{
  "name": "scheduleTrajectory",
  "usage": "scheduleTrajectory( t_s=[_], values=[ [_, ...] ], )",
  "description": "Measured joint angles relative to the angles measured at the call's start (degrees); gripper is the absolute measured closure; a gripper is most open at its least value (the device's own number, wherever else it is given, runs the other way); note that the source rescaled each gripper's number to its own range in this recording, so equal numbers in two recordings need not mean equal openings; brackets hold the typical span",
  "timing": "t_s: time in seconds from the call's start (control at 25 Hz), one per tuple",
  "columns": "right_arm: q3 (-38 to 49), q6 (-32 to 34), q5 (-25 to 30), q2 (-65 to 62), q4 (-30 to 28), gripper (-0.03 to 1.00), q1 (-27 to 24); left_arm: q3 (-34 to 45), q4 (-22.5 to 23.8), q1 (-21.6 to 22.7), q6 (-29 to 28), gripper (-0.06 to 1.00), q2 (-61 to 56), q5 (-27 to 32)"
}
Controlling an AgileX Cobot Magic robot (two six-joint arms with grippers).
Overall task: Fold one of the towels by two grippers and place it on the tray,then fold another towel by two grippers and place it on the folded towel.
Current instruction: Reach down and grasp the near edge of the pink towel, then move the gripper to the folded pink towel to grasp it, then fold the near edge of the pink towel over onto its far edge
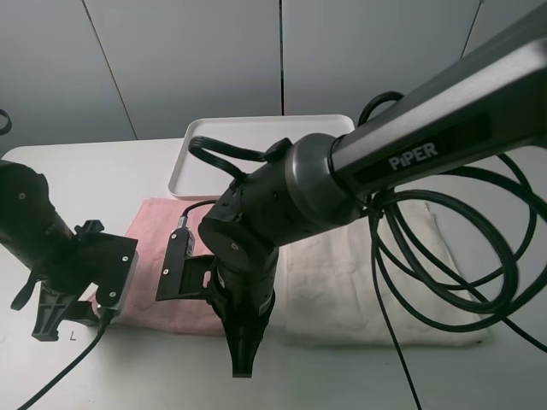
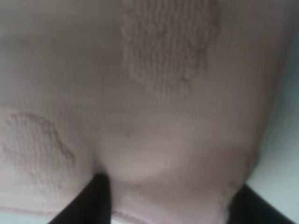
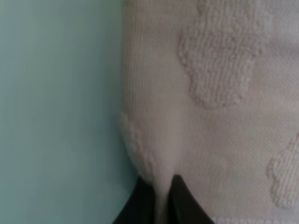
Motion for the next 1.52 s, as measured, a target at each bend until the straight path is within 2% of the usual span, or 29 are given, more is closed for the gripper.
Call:
scheduleTrajectory(
  t_s=[0.12,0.2,0.24,0.56,0.72,1.04,1.2,1.36,1.52],
  values=[
    [0.0,0.0,-0.1,0.0,0.0,0.96,0.0,0.0,0.0,-0.3,0.0,0.69,0.1,-1.0],
    [0.0,0.0,-0.3,0.0,0.0,0.96,0.0,-0.1,-0.1,-0.3,0.4,0.88,0.1,-1.1],
    [0.0,0.0,-0.3,0.0,0.0,0.96,0.0,-0.1,-0.1,-0.4,0.6,0.92,0.1,-0.9],
    [0.0,1.2,-0.6,0.0,2.0,0.96,0.0,-0.1,-0.4,-0.7,0.9,0.93,-0.3,2.3],
    [0.0,2.9,-1.2,-2.3,2.1,0.96,0.0,0.5,-0.7,-0.7,0.8,0.93,-2.9,6.6],
    [0.0,8.0,-1.8,-7.8,2.0,0.96,0.0,0.6,-3.1,-0.7,-4.9,0.93,-9.2,8.8],
    [0.0,11.5,-1.6,-9.7,2.0,0.96,-1.6,0.6,-3.7,-0.7,-9.7,0.93,-11.2,8.4],
    [0.0,15.1,-0.7,-10.7,2.0,0.96,-4.3,0.7,-3.7,-0.7,-16.9,0.93,-12.4,4.7],
    [0.0,18.4,-0.7,-11.3,2.0,0.96,-6.7,0.6,-4.3,1.7,-24.1,0.93,-12.5,1.6]
  ],
)
